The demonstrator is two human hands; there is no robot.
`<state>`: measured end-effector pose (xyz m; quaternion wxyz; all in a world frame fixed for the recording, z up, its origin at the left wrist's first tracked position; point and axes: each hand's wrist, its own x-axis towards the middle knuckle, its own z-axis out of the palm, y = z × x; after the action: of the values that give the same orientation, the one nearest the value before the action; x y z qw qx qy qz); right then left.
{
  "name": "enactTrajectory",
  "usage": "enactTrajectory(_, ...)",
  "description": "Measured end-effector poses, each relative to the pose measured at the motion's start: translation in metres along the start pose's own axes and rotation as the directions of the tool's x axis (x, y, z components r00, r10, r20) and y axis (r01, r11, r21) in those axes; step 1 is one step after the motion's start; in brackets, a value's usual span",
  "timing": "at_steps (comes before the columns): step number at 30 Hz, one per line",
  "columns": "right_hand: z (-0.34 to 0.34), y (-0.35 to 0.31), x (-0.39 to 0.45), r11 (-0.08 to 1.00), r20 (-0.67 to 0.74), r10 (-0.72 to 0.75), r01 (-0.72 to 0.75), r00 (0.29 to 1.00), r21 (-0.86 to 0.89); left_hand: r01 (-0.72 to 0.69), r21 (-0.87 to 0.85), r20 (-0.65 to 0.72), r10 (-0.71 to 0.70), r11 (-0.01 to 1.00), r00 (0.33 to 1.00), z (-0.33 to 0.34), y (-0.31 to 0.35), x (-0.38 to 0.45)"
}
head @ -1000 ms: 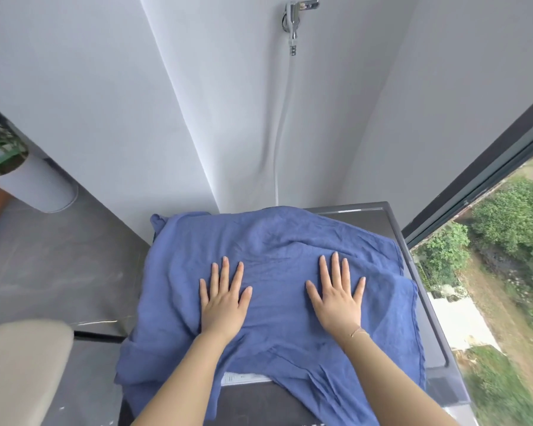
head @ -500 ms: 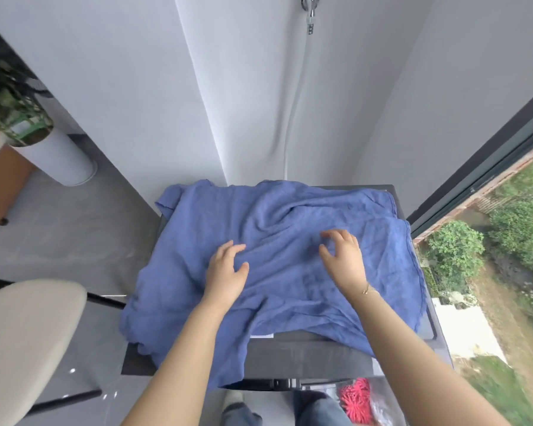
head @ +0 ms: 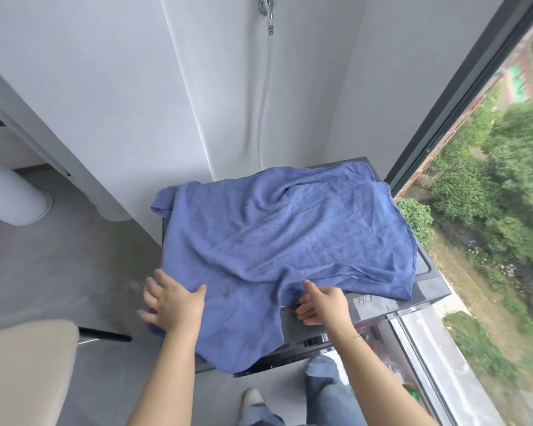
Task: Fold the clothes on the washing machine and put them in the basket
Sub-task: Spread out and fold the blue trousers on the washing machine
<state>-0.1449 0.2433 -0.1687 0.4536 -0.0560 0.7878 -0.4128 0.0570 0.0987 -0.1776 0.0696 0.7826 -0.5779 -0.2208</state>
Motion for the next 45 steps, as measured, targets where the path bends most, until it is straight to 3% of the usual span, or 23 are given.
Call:
enactTrajectory(3, 0.009, -0.005, -0.009, 0.993, 0.021, 0.045, -0.047, 0.999, 0.111, 0.096, -0.081, 0.152, -0.083, 0.992, 0.985, -0.001, -0.018, 0.014)
enactTrajectory(5, 0.017, -0.010, -0.010, 0.993, 0.048, 0.040, -0.045, 0.998, 0.111, 0.063, -0.192, 0.176, -0.029, 0.979, 0.984, 0.001, -0.030, 0.019)
enactTrajectory(10, 0.040, -0.010, -0.010, 0.999, 0.071, -0.044, 0.044, 0.997, 0.000, -0.054, -0.284, 0.003, 0.058, 0.957, 0.998, -0.008, -0.056, 0.017)
enactTrajectory(14, 0.039, -0.001, -0.021, 0.997, 0.163, -0.023, 0.034, 0.986, -0.064, -0.174, -0.343, -0.130, 0.136, 0.923, 0.982, -0.023, -0.070, 0.028)
enactTrajectory(17, 0.030, 0.014, -0.025, 0.991, 0.005, -0.021, 0.020, 1.000, 0.133, -0.262, -0.228, -0.236, 0.208, 0.938, 0.949, -0.032, -0.060, 0.022)
enactTrajectory(19, 0.021, 0.019, -0.022, 0.956, -0.099, 0.011, 0.018, 0.995, 0.293, -0.401, -0.165, -0.267, 0.351, 0.901, 0.898, -0.034, -0.046, 0.009)
enactTrajectory(21, 0.009, 0.021, -0.019, 0.905, -0.136, 0.050, 0.013, 0.989, 0.425, -0.554, -0.253, -0.071, 0.556, 0.793, 0.828, -0.031, -0.033, -0.005)
enactTrajectory(23, -0.003, 0.024, -0.016, 0.847, -0.172, 0.073, 0.030, 0.982, 0.530, -0.554, -0.312, 0.311, 0.634, 0.772, 0.708, -0.025, -0.027, -0.023)
enactTrajectory(25, -0.015, 0.025, -0.013, 0.793, -0.212, 0.083, 0.064, 0.974, 0.605, -0.675, -0.023, 0.564, 0.567, 0.738, 0.600, -0.017, -0.022, -0.039)
enactTrajectory(27, -0.025, 0.024, -0.007, 0.758, -0.228, 0.092, 0.080, 0.969, 0.647, -0.757, 0.219, 0.597, 0.529, 0.616, 0.603, -0.010, -0.021, -0.053)
enactTrajectory(29, -0.034, 0.019, 0.003, 0.763, -0.240, 0.093, 0.086, 0.966, 0.641, -0.760, 0.207, 0.489, 0.608, 0.616, 0.625, -0.006, -0.020, -0.059)
enactTrajectory(31, -0.039, 0.014, 0.013, 0.791, -0.251, 0.103, 0.074, 0.962, 0.607, -0.707, 0.021, 0.365, 0.652, 0.707, 0.664, -0.001, -0.024, -0.053)
enactTrajectory(34, -0.046, 0.007, 0.021, 0.851, -0.306, 0.072, 0.102, 0.949, 0.516, -0.618, -0.225, 0.343, 0.655, 0.754, 0.673, -0.004, -0.029, -0.040)
enactTrajectory(36, -0.056, 0.002, 0.020, 0.872, -0.427, -0.017, 0.222, 0.904, 0.437, -0.606, -0.320, 0.316, 0.685, 0.728, 0.656, -0.013, -0.028, -0.035)
enactTrajectory(39, -0.071, 0.007, 0.010, 0.779, -0.586, -0.089, 0.422, 0.806, 0.463, -0.557, -0.421, 0.334, 0.693, 0.716, 0.639, -0.027, -0.029, -0.028)
enactTrajectory(42, -0.079, 0.031, 0.012, 0.729, -0.676, 0.103, 0.408, 0.730, 0.550, -0.401, -0.492, 0.473, 0.624, 0.773, 0.622, -0.034, -0.027, -0.032)
enactTrajectory(45, -0.079, 0.051, 0.013, 0.757, -0.650, 0.355, 0.202, 0.672, 0.621, -0.337, -0.381, 0.594, 0.508, 0.861, 0.624, -0.031, -0.025, -0.048)
